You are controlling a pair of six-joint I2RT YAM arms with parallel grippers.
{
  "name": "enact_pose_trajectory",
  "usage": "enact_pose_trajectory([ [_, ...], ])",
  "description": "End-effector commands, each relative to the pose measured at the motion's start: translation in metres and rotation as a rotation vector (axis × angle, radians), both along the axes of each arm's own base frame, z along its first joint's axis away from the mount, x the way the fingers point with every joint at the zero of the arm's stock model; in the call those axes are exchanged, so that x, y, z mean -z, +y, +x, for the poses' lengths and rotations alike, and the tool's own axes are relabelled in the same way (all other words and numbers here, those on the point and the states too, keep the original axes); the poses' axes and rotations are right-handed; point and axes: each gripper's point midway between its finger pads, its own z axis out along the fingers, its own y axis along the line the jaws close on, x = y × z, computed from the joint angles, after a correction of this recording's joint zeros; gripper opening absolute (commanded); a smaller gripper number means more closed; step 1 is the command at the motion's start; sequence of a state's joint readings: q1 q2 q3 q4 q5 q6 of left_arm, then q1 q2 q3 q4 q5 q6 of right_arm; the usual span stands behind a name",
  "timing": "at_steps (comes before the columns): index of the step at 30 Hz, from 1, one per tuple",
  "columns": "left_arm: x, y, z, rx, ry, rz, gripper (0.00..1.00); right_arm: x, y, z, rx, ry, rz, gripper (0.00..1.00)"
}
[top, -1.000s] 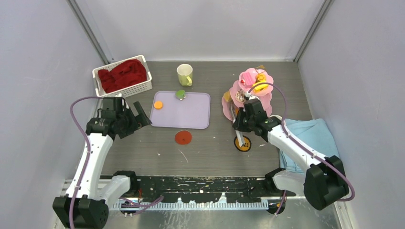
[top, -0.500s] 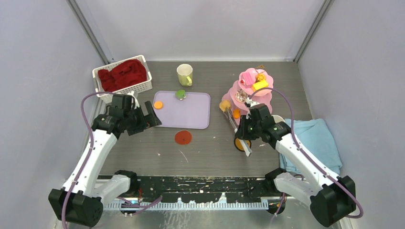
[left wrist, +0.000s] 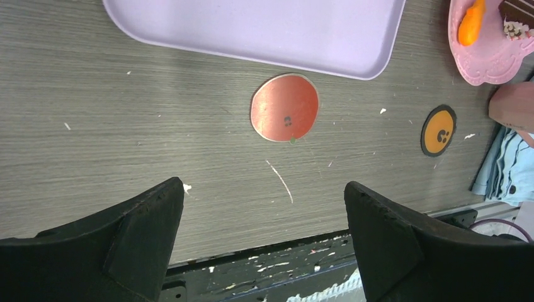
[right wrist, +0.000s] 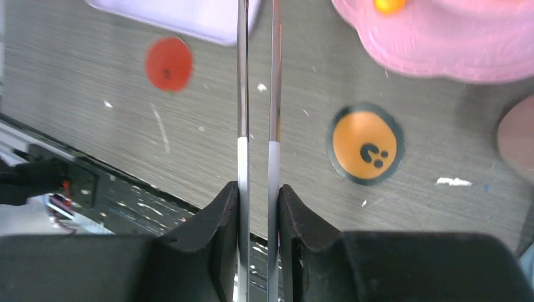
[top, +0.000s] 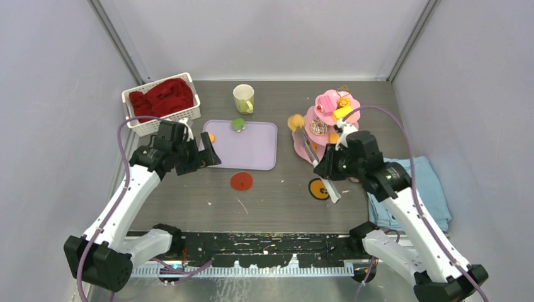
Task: Serve the afternoon tea
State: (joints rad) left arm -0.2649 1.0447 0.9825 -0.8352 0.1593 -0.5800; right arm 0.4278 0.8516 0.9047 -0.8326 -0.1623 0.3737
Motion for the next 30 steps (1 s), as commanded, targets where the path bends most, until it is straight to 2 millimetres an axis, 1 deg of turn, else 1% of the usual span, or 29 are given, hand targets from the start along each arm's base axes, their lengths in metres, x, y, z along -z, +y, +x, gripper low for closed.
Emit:
enact_pose_trajectory([
  [1,-0.022,-0.012,0.021,0.009,-0.095,-0.032,0.97,-0.094,-0.007,0.013,0.032,-0.264,0.051,0.01],
  [5,-0.021,-0.012,0.021,0.01,-0.1,-0.029,0.98,-0.14,-0.04,0.026,0.165,-0.432,-0.033,0.01],
  [7,-0.021,-0.011,0.02,0.013,-0.105,-0.022,0.97,-0.156,-0.06,0.03,0.237,-0.491,-0.102,0.01],
  [8,-0.022,-0.01,0.02,0.013,-0.109,-0.017,0.97,-0.166,-0.076,0.033,0.301,-0.525,-0.154,0.0],
  [10,-0.023,-0.008,0.02,0.021,-0.12,-0.007,0.98,-0.176,-0.096,0.034,0.369,-0.552,-0.236,0.01],
  [12,-0.025,-0.008,0.021,0.026,-0.133,-0.006,0.98,-0.182,-0.112,0.036,0.425,-0.551,-0.314,0.01],
  [15,-0.028,-0.01,0.024,0.037,-0.139,-0.003,0.98,-0.187,-0.128,0.042,0.506,-0.545,-0.393,0.01],
  [18,-0.031,-0.013,0.029,0.051,-0.142,-0.011,0.98,-0.194,-0.137,0.048,0.576,-0.548,-0.414,0.01],
  [20,-0.034,-0.019,0.033,0.062,-0.149,-0.033,0.98,-0.196,-0.138,0.056,0.599,-0.543,-0.422,0.01],
  [23,-0.035,-0.022,0.037,0.079,-0.15,-0.036,0.98,-0.186,-0.136,0.073,0.578,-0.491,-0.411,0.0],
  [24,-0.035,-0.021,0.037,0.082,-0.147,-0.027,0.98,-0.181,-0.138,0.078,0.577,-0.475,-0.407,0.01],
  [25,-0.035,-0.019,0.037,0.082,-0.145,-0.018,0.98,-0.178,-0.143,0.082,0.584,-0.468,-0.404,0.01],
  [28,-0.034,-0.016,0.038,0.082,-0.15,0.002,0.99,-0.164,-0.166,0.089,0.618,-0.426,-0.41,0.01],
  [30,-0.032,-0.016,0.039,0.082,-0.147,0.007,0.99,-0.156,-0.17,0.093,0.627,-0.407,-0.417,0.01],
])
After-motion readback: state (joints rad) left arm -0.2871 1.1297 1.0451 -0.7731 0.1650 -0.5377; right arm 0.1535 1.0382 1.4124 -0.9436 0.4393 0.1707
